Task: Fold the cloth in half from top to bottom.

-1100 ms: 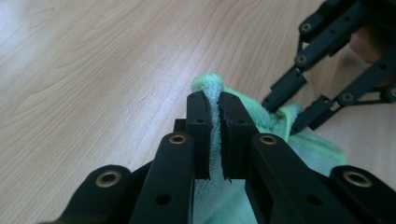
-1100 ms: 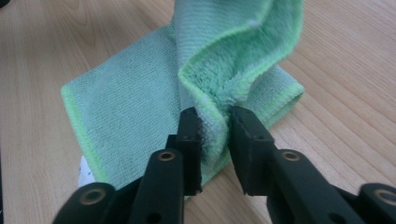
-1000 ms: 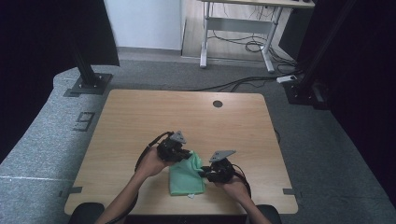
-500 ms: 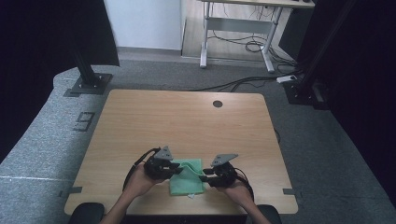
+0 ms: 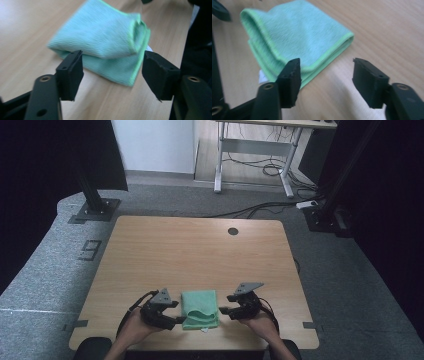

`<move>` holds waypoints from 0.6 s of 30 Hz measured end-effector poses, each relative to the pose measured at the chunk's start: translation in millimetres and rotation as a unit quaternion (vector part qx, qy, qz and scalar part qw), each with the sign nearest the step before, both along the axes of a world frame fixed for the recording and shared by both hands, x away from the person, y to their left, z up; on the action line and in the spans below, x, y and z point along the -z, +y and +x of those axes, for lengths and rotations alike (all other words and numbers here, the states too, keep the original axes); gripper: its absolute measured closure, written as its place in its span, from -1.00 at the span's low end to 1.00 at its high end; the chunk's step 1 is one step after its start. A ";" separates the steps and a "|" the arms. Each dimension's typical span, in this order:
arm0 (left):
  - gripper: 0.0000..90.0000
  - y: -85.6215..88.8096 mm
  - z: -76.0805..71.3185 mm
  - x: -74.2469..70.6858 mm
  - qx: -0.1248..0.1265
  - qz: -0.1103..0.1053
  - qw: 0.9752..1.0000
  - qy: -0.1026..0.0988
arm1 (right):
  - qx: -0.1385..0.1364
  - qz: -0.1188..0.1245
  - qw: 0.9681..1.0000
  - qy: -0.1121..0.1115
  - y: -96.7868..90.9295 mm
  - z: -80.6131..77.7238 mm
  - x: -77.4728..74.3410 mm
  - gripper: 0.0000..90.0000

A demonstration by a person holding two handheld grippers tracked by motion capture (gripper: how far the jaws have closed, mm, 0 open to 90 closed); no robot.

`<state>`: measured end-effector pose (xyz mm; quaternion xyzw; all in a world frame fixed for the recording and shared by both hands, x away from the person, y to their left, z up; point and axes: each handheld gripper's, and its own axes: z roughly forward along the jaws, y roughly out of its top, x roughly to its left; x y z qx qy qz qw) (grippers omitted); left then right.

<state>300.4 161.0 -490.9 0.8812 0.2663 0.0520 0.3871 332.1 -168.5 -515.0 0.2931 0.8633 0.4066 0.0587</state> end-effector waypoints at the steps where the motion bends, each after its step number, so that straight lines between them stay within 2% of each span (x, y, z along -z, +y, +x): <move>1: -0.35 1.3 2.6 -2.0 -0.007 -0.003 1.000 -0.003 | 0.004 -0.003 1.000 -0.002 2.8 2.6 -0.6 -0.21; 3: -0.41 1.6 13.5 -5.8 -0.030 -0.011 0.999 -0.011 | 0.012 -0.004 1.000 -0.006 8.2 7.6 -0.2 -0.29; 6: -0.50 -6.2 29.6 -3.8 -0.057 -0.012 0.998 -0.020 | 0.021 -0.010 1.000 -0.005 18.5 14.6 3.5 -0.38; 9: -0.59 -19.8 42.0 5.7 -0.072 0.002 0.997 -0.016 | 0.026 -0.021 0.999 -0.005 27.1 18.4 7.9 -0.45; 11: -0.64 -27.3 41.7 14.5 -0.071 0.024 0.997 -0.014 | 0.024 -0.027 0.999 -0.003 29.6 17.7 10.5 -0.46; 13: -0.67 -29.2 34.7 23.7 -0.069 0.042 0.997 -0.011 | 0.018 -0.032 0.999 -0.002 29.5 13.6 13.8 -0.46; 18: -0.67 -21.8 18.2 37.1 -0.080 0.046 0.996 0.000 | 0.008 -0.047 0.999 -0.002 27.5 2.0 20.6 -0.48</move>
